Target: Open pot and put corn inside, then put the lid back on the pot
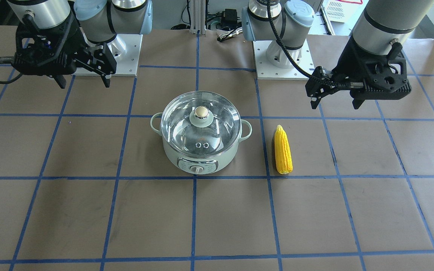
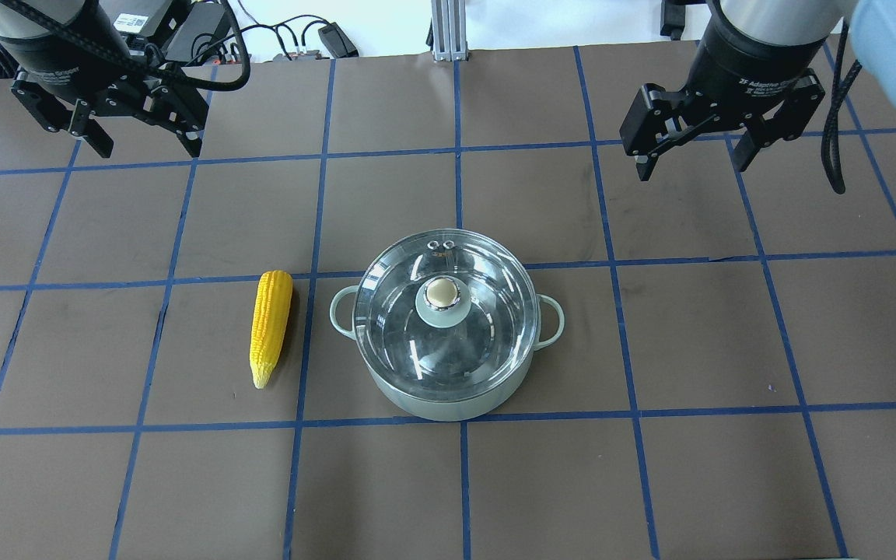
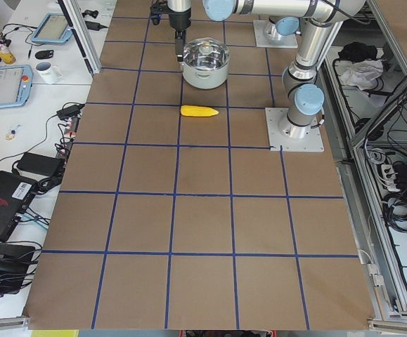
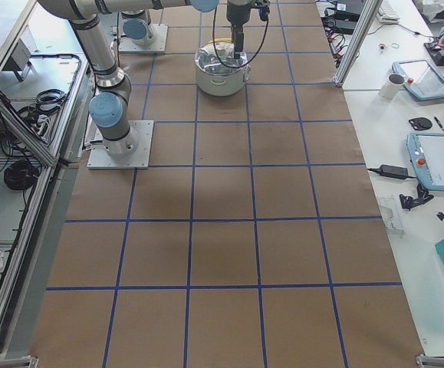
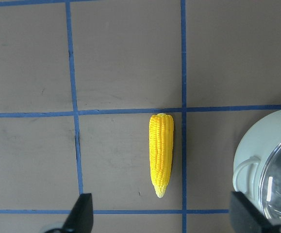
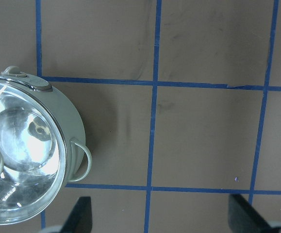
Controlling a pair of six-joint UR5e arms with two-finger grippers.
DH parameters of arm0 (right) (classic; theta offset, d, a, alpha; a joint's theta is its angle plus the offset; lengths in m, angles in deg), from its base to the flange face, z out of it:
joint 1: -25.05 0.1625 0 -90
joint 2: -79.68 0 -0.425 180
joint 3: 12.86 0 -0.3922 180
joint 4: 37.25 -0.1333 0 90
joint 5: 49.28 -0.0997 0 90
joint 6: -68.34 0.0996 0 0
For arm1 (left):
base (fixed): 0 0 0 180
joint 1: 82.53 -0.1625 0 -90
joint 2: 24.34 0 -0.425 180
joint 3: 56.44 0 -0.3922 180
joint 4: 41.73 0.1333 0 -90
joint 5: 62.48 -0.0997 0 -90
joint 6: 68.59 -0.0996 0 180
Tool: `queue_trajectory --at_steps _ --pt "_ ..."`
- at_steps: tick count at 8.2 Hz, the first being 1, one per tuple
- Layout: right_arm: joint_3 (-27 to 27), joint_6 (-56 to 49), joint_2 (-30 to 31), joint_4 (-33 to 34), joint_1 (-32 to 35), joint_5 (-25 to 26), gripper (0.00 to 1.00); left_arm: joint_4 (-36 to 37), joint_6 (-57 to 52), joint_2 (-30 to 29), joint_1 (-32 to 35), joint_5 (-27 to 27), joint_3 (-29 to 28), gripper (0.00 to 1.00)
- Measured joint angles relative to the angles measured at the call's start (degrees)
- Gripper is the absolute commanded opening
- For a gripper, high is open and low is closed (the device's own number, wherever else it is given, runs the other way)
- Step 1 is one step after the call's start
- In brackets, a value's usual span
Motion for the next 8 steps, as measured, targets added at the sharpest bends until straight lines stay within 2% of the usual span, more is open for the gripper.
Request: queue_trajectory --at_steps 4,6,8 --pt "0.02 0.64 0.22 1.42 -0.07 -0.19 1.0 0.57 -0.75 -1.94 -0.32 0.37 0.93 1.0" --pt "0.51 1.02 0.26 1.46 0.39 -1.86 1.0 8.04 -0.82 -5.26 -0.41 0.44 4.63 1.0" --pt "1.38 4.54 -0.21 2.41 3.22 -8.51 1.0 15.28 -0.91 -8.85 -0.43 0.51 9.15 1.0"
